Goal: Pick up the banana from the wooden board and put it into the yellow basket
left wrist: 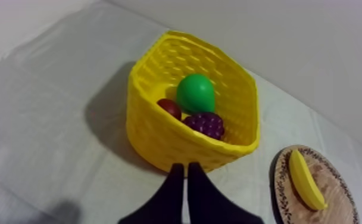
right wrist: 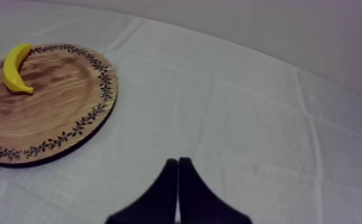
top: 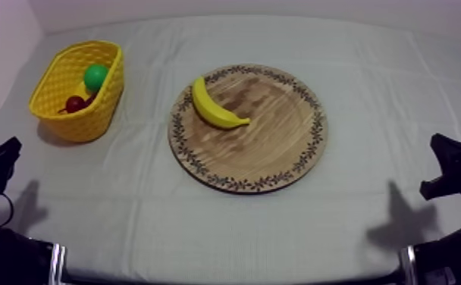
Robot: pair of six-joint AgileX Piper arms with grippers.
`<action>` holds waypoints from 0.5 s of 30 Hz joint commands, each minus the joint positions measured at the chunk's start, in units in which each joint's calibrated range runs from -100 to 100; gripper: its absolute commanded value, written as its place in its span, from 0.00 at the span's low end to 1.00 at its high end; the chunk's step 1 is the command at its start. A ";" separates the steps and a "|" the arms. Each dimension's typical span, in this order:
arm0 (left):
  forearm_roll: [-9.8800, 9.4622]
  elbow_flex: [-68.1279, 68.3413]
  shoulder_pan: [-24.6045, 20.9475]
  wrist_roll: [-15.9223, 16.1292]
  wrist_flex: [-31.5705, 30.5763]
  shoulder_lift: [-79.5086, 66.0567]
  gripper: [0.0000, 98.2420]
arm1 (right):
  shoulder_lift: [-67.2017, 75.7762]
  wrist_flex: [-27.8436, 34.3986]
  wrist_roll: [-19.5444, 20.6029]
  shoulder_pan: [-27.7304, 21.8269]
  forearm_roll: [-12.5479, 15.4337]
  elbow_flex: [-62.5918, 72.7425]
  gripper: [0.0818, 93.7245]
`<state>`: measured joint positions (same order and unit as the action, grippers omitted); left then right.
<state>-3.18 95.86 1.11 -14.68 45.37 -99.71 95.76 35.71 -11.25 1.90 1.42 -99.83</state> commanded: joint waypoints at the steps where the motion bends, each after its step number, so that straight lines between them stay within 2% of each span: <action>1: -0.02 0.01 0.01 0.00 0.00 -0.03 0.00 | 0.00 -0.06 -0.01 0.01 0.02 -0.05 0.00; 15: 0.00 0.11 0.60 0.10 0.00 -0.11 0.00 | 0.00 -0.06 -0.01 0.01 0.02 -0.05 0.00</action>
<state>-3.18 95.91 1.37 -14.65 45.37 -99.78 95.76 35.64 -11.25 1.90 1.42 -99.83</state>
